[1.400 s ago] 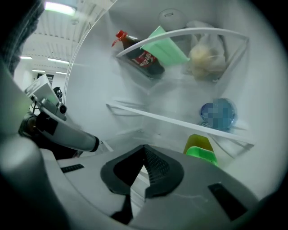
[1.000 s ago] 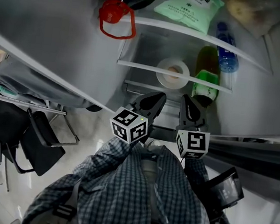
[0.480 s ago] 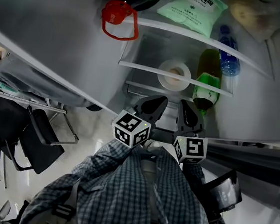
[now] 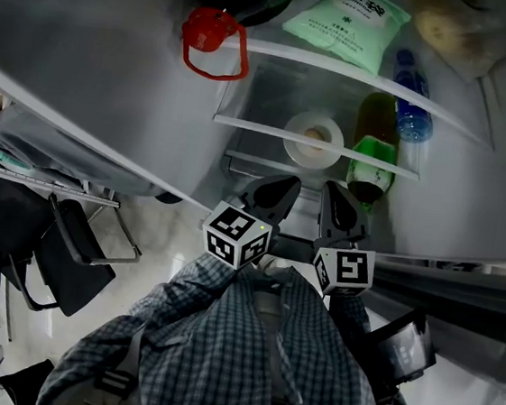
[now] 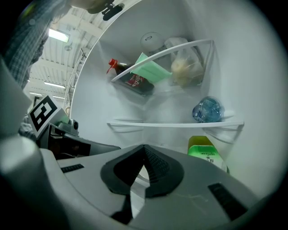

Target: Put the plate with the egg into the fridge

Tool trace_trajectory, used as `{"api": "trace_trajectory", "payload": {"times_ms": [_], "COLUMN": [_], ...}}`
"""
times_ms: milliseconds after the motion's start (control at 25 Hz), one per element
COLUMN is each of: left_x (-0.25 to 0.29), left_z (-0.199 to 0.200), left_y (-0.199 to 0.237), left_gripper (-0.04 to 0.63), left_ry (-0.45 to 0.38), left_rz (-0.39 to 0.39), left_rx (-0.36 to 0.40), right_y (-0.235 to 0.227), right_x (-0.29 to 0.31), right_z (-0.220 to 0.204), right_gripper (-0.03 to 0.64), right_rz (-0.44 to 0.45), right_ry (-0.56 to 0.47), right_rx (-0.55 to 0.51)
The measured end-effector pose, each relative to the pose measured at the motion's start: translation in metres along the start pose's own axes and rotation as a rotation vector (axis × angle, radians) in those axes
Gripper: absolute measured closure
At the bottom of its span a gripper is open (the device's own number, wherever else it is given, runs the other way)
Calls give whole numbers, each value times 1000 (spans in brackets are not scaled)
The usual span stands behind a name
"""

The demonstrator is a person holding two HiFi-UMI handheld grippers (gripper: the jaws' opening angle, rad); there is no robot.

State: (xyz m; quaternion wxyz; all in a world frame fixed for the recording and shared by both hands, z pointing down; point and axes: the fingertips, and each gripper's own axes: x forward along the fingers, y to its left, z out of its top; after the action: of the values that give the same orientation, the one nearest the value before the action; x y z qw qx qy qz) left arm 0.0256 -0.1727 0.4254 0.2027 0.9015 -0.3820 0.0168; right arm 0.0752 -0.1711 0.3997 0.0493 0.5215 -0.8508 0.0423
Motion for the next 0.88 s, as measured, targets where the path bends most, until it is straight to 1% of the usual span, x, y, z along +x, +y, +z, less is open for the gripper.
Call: {"api": "trace_trajectory", "payload": {"times_ms": [280, 600, 880], "left_x": [3, 2, 5], "left_z": [1, -3, -1], "left_y": [1, -2, -1], "left_gripper": [589, 589, 589], "left_ry": [-2, 10, 2], "left_rz": [-6, -14, -11], "left_rx": [12, 3, 11], "right_y": [-2, 1, -1], "right_x": [3, 0, 2], "right_z": [-1, -2, -3], "right_gripper": [612, 612, 612], "right_rz": [0, -2, 0], "right_ry": [5, 12, 16], "right_rx": [-2, -7, -9]}}
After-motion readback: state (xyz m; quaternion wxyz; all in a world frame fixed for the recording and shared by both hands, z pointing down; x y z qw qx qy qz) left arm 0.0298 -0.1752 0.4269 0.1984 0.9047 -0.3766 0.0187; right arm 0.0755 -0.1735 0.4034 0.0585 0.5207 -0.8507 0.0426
